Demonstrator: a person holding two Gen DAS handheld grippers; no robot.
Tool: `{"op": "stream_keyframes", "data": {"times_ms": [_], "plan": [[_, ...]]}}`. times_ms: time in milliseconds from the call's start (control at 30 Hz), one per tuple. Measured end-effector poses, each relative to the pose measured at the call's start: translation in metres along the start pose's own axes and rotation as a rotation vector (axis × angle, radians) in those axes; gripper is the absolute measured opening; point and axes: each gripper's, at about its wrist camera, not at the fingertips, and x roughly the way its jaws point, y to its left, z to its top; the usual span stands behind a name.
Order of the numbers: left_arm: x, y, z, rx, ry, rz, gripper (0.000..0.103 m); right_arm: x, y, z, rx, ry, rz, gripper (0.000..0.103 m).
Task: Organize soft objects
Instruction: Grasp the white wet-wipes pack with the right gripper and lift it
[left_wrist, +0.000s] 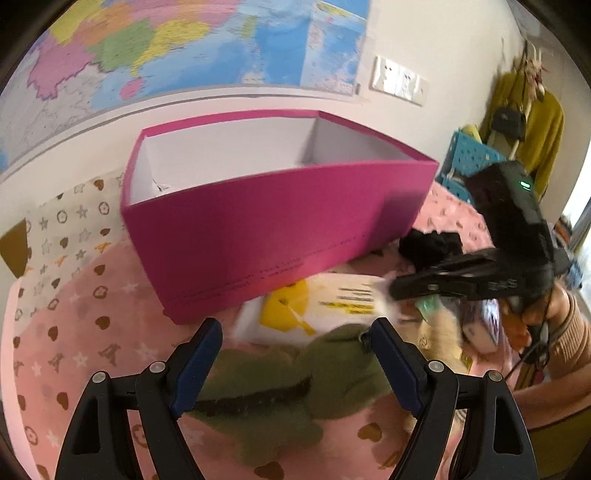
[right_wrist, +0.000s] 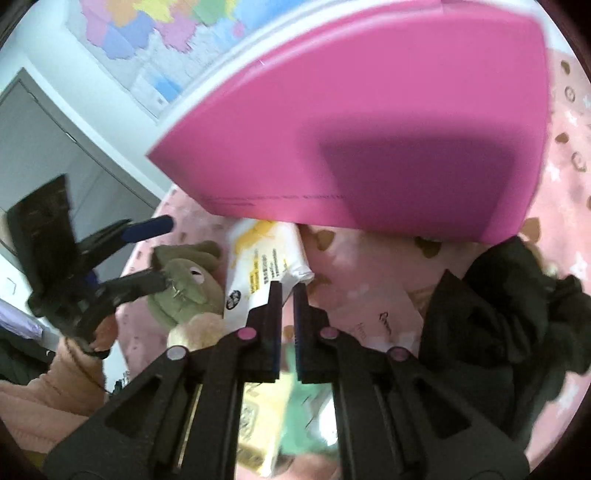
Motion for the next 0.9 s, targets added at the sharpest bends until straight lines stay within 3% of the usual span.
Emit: {"op": "stream_keyframes", "data": {"times_ms": [33, 167, 300, 333, 367, 433, 567, 733, 900], "plan": [[0.000, 0.002, 0.000, -0.009, -0.002, -0.008, 0.084, -0.009, 0.003, 0.000, -0.012, -0.024, 0.012, 0.000], [0.006, 0.006, -0.001, -0.033, 0.015, -0.034, 0.084, -0.042, 0.012, 0.004, -0.060, -0.094, 0.012, 0.000], [0.018, -0.001, -0.001, -0.018, 0.041, -0.045, 0.084, -0.024, 0.012, 0.002, -0.043, -0.012, -0.072, 0.006], [0.021, -0.004, -0.001, -0.011, 0.049, -0.049, 0.084, -0.015, 0.011, 0.001, -0.044, 0.023, -0.080, 0.015], [0.022, -0.006, -0.003, -0.004, 0.057, -0.054, 0.084, -0.005, 0.011, 0.002, -0.033, 0.057, -0.084, 0.034], [0.029, -0.008, -0.003, 0.006, 0.084, -0.062, 0.084, 0.016, 0.010, 0.003, -0.050, 0.080, -0.136, 0.043], [0.029, -0.013, -0.006, 0.038, 0.114, -0.065, 0.084, 0.047, 0.007, 0.013, -0.041, 0.140, -0.139, 0.046], [0.019, -0.021, -0.017, 0.072, 0.132, -0.074, 0.084, 0.068, 0.038, 0.006, -0.158, 0.216, -0.084, 0.047], [0.002, -0.022, -0.033, 0.094, 0.158, -0.083, 0.084, 0.074, 0.059, -0.009, -0.240, 0.262, -0.056, 0.040]]}}
